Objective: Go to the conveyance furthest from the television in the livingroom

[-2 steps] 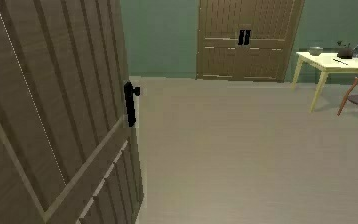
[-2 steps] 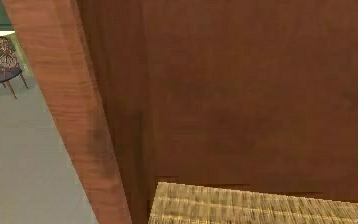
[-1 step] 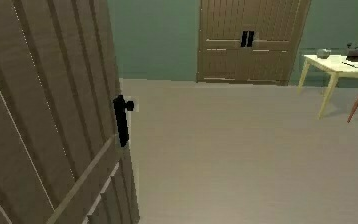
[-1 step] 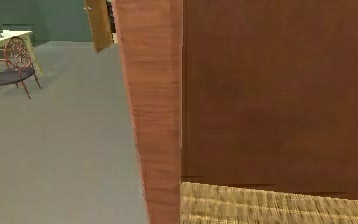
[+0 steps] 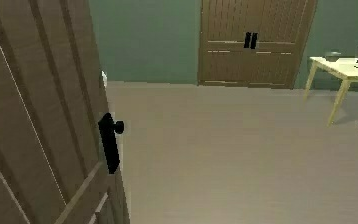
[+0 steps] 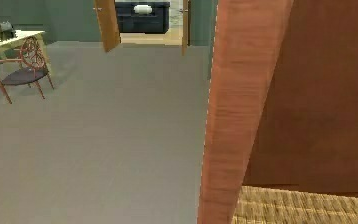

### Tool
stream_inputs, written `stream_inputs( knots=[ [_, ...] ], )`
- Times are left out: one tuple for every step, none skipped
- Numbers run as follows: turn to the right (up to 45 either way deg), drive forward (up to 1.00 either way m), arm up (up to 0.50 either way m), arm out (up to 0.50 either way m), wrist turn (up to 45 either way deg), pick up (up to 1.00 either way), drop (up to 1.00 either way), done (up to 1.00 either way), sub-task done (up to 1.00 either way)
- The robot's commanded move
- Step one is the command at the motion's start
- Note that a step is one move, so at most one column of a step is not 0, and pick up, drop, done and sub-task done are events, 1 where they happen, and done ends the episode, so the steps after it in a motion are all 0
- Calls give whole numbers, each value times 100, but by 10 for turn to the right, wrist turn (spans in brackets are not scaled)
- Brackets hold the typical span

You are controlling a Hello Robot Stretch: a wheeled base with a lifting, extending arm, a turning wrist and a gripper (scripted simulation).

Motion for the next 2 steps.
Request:
stream_inputs(
  knots=[
    [270, 0, 0, 0, 0, 0, 0, 0, 0],
    [0, 50, 0, 0, 0, 0, 0, 0, 0]
  ],
)
